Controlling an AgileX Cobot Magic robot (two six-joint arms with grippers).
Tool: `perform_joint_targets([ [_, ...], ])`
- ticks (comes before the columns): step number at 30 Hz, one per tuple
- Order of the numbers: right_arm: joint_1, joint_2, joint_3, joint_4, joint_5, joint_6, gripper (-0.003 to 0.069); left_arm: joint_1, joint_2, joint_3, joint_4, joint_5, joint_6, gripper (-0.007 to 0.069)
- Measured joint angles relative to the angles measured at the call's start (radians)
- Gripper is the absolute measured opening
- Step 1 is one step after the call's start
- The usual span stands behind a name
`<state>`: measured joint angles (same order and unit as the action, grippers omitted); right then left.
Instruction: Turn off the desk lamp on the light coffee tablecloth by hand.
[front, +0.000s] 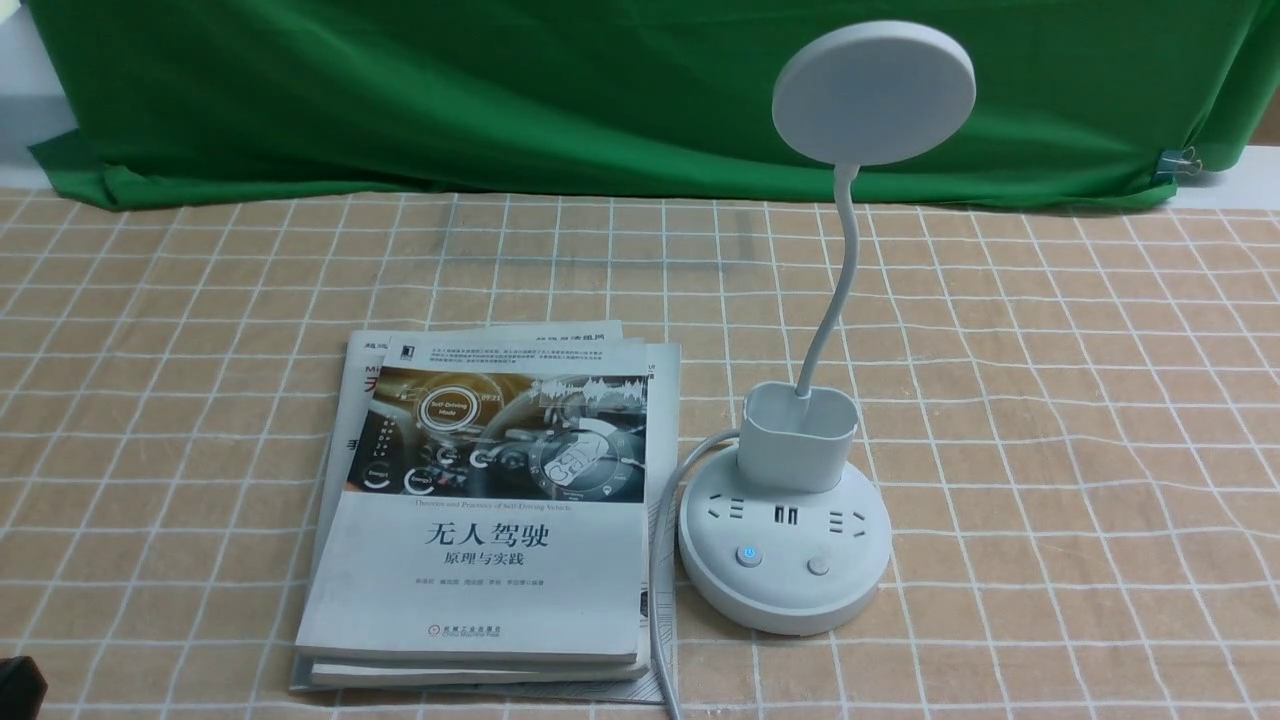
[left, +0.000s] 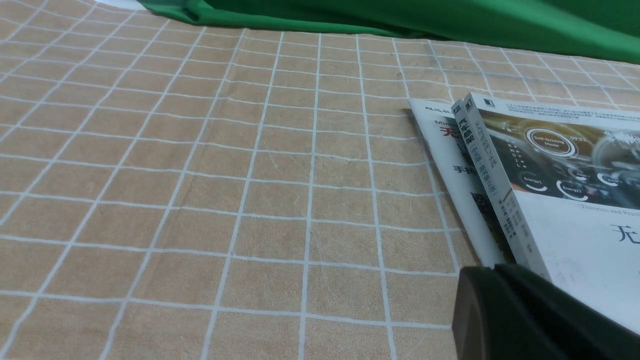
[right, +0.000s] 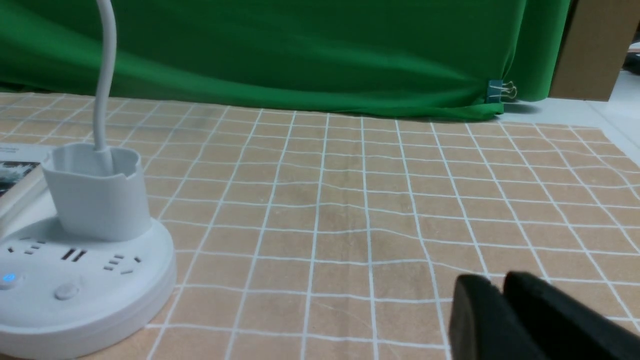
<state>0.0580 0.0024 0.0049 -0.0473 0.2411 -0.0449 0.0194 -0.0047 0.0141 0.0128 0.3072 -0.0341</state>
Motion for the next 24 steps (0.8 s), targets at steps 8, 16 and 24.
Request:
perform_joint_targets([
  [8,0.0,0.0,0.0,0.0,0.0,0.0,0.0107,0.0,0.0,0.0,0.0,0.0,0.0,0.0005],
  [16,0.0,0.0,0.0,0.0,0.0,0.0,0.0133,0.0,0.0,0.0,0.0,0.0,0.0,0.0005],
  [24,0.0,0.0,0.0,0.0,0.0,0.0,0.0149,0.0,0.0,0.0,0.0,0.0,0.0,0.0005],
])
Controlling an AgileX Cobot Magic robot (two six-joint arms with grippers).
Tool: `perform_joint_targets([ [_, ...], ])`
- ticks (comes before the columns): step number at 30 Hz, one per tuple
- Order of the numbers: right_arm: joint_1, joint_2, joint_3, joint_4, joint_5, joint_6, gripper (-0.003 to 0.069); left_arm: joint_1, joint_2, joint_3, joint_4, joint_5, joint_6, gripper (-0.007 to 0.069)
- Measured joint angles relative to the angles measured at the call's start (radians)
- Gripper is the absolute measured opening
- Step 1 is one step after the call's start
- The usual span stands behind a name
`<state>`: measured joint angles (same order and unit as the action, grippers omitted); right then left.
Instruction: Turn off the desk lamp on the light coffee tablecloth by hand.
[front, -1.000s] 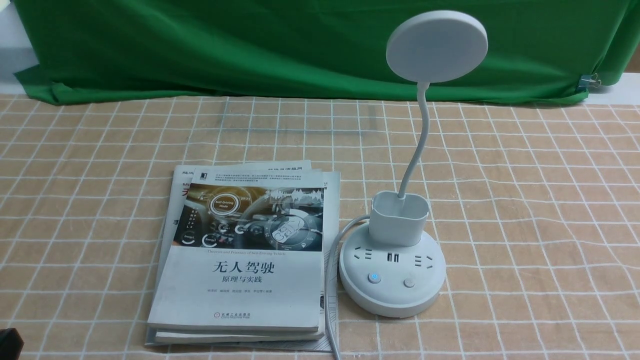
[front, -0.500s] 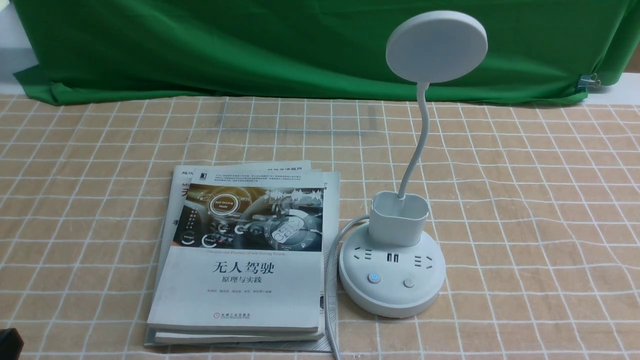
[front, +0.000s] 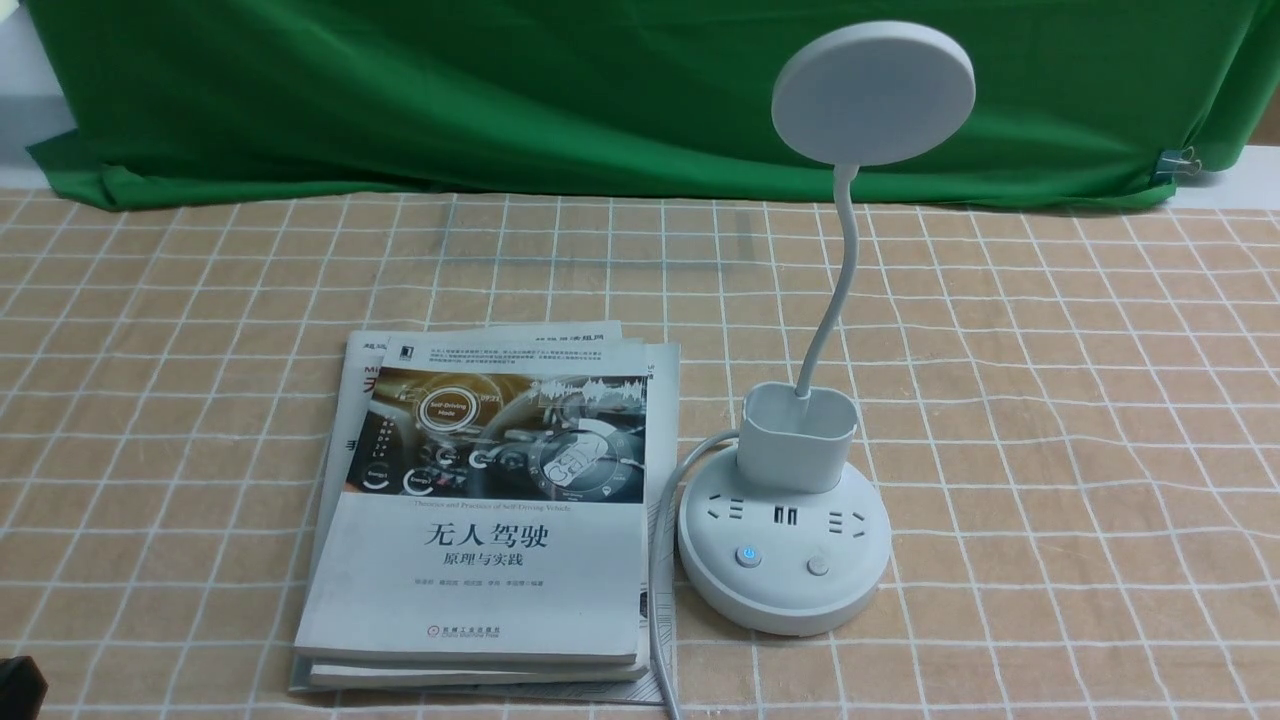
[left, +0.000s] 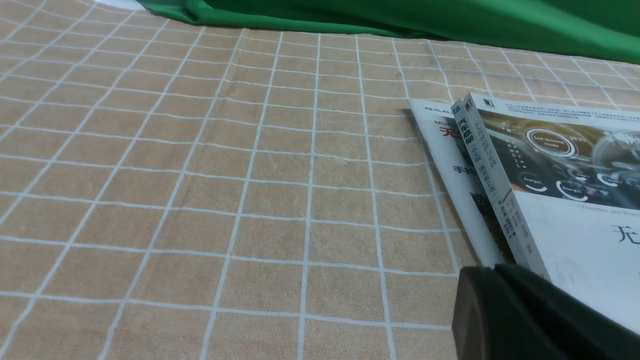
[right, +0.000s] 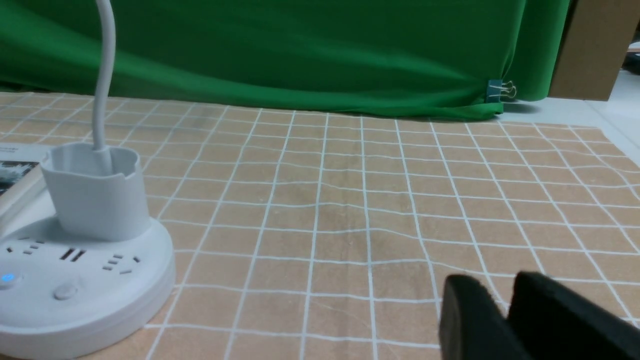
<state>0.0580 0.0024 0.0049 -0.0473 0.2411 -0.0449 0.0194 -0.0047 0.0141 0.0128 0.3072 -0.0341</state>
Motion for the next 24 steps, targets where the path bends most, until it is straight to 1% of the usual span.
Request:
perform_joint_targets([
  [24,0.0,0.0,0.0,0.0,0.002,0.0,0.0213,0.0,0.0,0.0,0.0,0.0,0.0,0.0005],
])
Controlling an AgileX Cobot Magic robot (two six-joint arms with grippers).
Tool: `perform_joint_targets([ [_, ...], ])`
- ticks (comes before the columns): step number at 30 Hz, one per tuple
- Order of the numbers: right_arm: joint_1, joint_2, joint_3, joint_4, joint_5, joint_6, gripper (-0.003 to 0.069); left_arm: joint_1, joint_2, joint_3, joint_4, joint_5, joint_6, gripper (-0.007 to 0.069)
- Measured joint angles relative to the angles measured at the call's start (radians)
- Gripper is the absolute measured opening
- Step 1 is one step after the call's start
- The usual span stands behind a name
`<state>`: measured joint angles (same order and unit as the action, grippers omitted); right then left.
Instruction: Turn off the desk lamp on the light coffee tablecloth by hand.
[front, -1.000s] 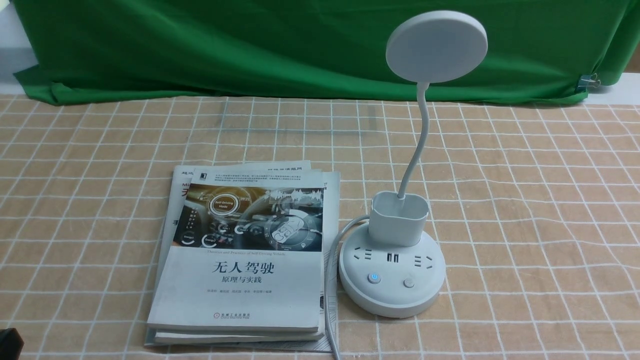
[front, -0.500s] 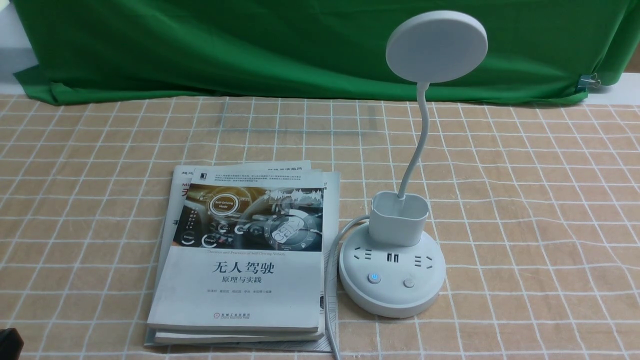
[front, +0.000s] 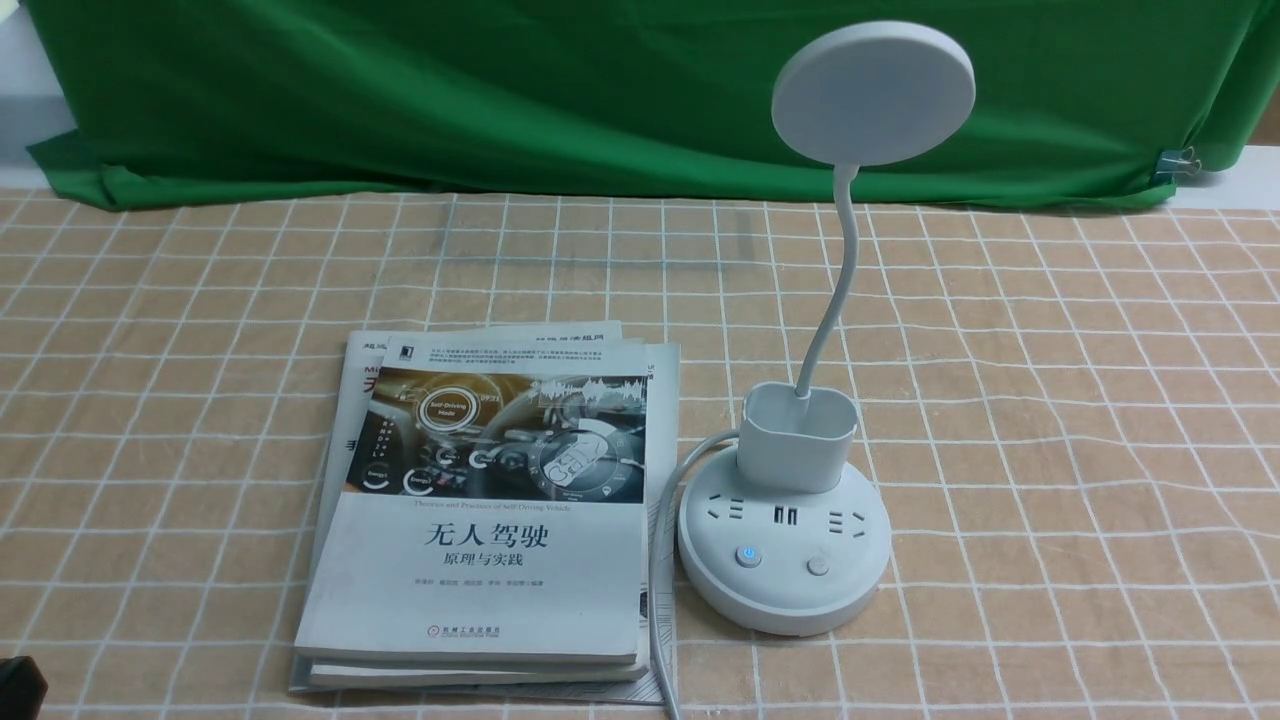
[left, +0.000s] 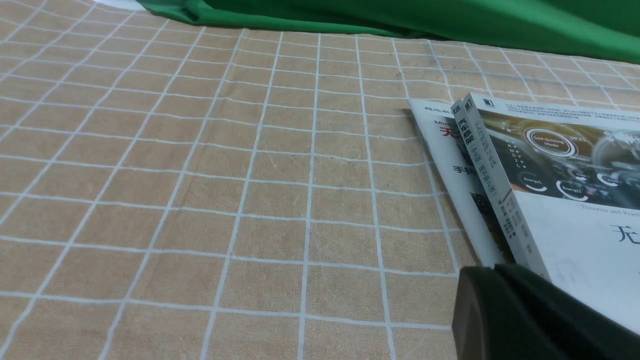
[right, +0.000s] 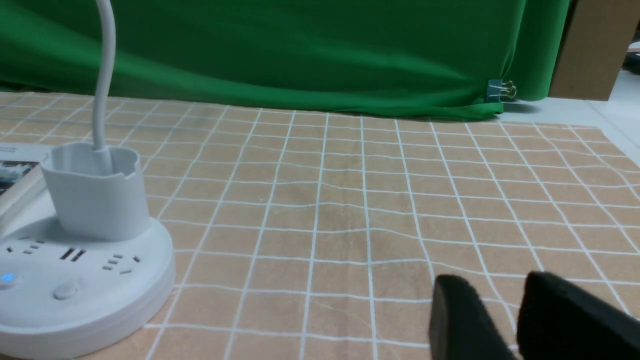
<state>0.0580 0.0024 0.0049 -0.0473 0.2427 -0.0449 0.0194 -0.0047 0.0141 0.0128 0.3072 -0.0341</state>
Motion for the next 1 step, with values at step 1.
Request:
perform_joint_targets([
  [1,0.0,0.0,0.0,0.0,0.0,0.0,0.0218,0.0,0.0,0.0,0.0,0.0,0.0,0.0005],
])
